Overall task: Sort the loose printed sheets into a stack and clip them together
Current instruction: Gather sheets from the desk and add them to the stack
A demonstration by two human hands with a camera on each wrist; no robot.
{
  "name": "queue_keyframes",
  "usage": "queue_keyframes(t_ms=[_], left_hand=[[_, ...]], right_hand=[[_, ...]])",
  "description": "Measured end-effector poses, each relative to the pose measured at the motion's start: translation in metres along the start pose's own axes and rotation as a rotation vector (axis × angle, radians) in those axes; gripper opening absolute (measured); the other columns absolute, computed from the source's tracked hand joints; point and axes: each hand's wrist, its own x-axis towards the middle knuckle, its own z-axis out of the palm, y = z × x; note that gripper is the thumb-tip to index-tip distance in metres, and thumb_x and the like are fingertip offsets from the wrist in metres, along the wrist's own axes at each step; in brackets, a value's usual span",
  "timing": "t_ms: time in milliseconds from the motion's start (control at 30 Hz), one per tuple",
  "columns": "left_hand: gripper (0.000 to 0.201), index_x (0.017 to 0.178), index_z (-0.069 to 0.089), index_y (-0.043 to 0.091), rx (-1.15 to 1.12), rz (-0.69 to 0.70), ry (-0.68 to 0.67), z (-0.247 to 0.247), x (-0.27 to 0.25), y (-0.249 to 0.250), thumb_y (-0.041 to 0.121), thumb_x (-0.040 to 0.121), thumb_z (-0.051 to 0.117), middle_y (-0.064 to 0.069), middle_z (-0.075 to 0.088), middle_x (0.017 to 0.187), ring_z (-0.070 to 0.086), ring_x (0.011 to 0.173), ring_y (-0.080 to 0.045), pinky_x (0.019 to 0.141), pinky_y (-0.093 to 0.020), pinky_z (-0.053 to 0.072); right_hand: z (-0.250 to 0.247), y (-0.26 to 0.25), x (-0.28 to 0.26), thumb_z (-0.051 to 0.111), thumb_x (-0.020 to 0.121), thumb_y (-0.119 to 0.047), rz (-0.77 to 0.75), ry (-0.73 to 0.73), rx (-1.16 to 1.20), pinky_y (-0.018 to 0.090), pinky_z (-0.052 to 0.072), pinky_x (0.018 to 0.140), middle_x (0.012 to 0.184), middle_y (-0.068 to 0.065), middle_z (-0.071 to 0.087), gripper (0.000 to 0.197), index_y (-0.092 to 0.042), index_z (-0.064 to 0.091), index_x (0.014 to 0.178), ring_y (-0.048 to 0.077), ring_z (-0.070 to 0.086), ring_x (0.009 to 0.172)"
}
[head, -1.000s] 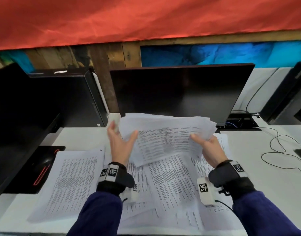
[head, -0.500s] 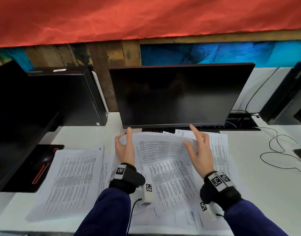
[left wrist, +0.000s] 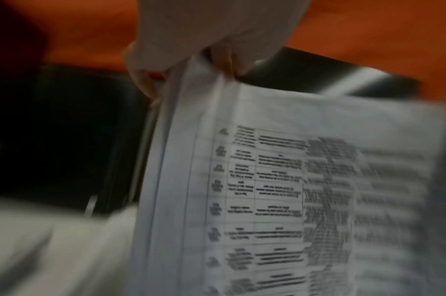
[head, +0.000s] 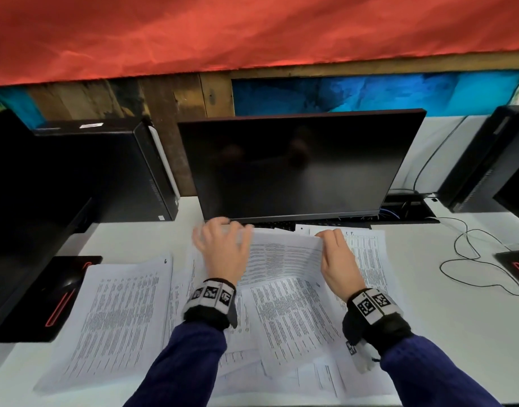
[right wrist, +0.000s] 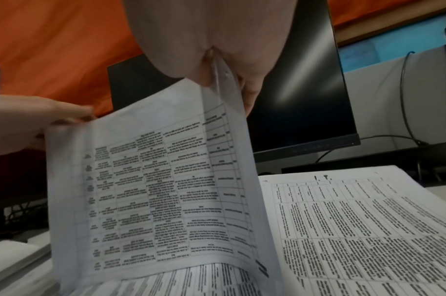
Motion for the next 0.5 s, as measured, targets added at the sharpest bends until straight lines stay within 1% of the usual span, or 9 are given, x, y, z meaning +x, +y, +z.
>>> queue_keyframes(t_ms=[67,133,167,233,267,333,400,433,500], left_hand=[[0.04,0.094,0.062,0.027,0.132,0.293,-0.125,0.001,0.0,0.023,0.057,0.087,0.038,0.004,0.055,0.105,0.05,0.108,-0.018,0.112,-0.05,0.011],[0.03,0.112,0.055,0.021,0.187,0.477,-0.306,0.005,-0.002,0.046,0.041,0.091,0.045,0.002,0.06,0.107,0.054,0.102,-0.02,0.108,-0.043,0.026],[0.028,0.118,0.051,0.019,0.201,0.501,-0.354,0.007,-0.003,0.055,0.027,0.092,0.046,0.0,0.061,0.108,0.055,0.1,-0.021,0.101,-0.039,0.034],[0.035,0.122,0.047,0.017,0.216,0.493,-0.344,0.005,-0.002,0.066,0.007,0.089,0.046,-0.001,0.063,0.108,0.058,0.098,-0.022,0.09,-0.036,0.039],[0.036,0.121,0.048,0.017,0.194,0.477,-0.31,0.0,0.0,0.066,0.003,0.088,0.046,0.0,0.063,0.106,0.059,0.097,-0.023,0.087,-0.036,0.039],[0.028,0.113,0.05,0.017,0.086,0.413,-0.237,-0.014,0.007,0.057,0.003,0.09,0.045,0.001,0.063,0.097,0.06,0.092,-0.024,0.079,-0.034,0.037],[0.014,0.105,0.051,0.013,-0.165,0.267,-0.222,-0.031,0.019,0.041,0.008,0.093,0.046,0.0,0.061,0.087,0.059,0.081,-0.024,0.07,-0.031,0.035],[0.011,0.105,0.052,0.012,-0.334,0.171,-0.246,-0.04,0.023,0.033,0.011,0.094,0.048,0.0,0.061,0.087,0.058,0.079,-0.021,0.069,-0.029,0.037],[0.019,0.113,0.055,0.014,-0.674,0.018,-0.306,-0.052,0.026,0.019,0.012,0.095,0.051,0.004,0.063,0.098,0.061,0.085,-0.009,0.079,-0.026,0.047]], right_hand=[[-0.001,0.0,0.001,0.045,0.094,-0.007,0.006,-0.01,0.027,0.013,0.03,0.054,0.099,-0.003,0.038,0.009,-0.009,0.048,0.103,0.008,0.044,0.071],[0.0,0.0,0.001,0.043,0.095,-0.008,0.003,0.003,0.07,0.016,0.035,0.056,0.099,-0.002,0.039,0.009,-0.009,0.048,0.102,0.009,0.046,0.071],[0.001,0.0,0.001,0.043,0.096,-0.008,0.013,0.019,0.102,0.02,0.04,0.06,0.101,-0.001,0.04,0.011,-0.01,0.049,0.105,0.012,0.048,0.074],[0.004,0.006,-0.001,0.046,0.096,-0.01,0.092,0.101,0.201,0.026,0.047,0.081,0.113,0.001,0.042,0.025,-0.011,0.047,0.121,0.013,0.051,0.093],[0.006,0.01,-0.003,0.05,0.094,-0.011,0.177,0.162,0.274,0.028,0.044,0.093,0.122,0.003,0.04,0.038,-0.013,0.042,0.132,0.013,0.048,0.105],[0.008,0.023,-0.008,0.064,0.088,-0.013,0.397,0.264,0.419,0.036,0.036,0.104,0.137,0.009,0.033,0.067,-0.015,0.029,0.145,0.019,0.04,0.123],[0.006,0.029,-0.009,0.072,0.082,-0.015,0.601,0.239,0.649,0.043,0.036,0.105,0.145,0.012,0.03,0.084,-0.018,0.021,0.149,0.027,0.036,0.132],[0.003,0.027,-0.008,0.073,0.082,-0.016,0.657,0.174,0.798,0.042,0.036,0.103,0.146,0.01,0.033,0.086,-0.02,0.02,0.15,0.027,0.037,0.133],[-0.006,0.016,-0.001,0.071,0.084,-0.016,0.659,0.016,0.999,0.036,0.032,0.098,0.138,0.001,0.046,0.077,-0.024,0.027,0.147,0.018,0.046,0.126]])
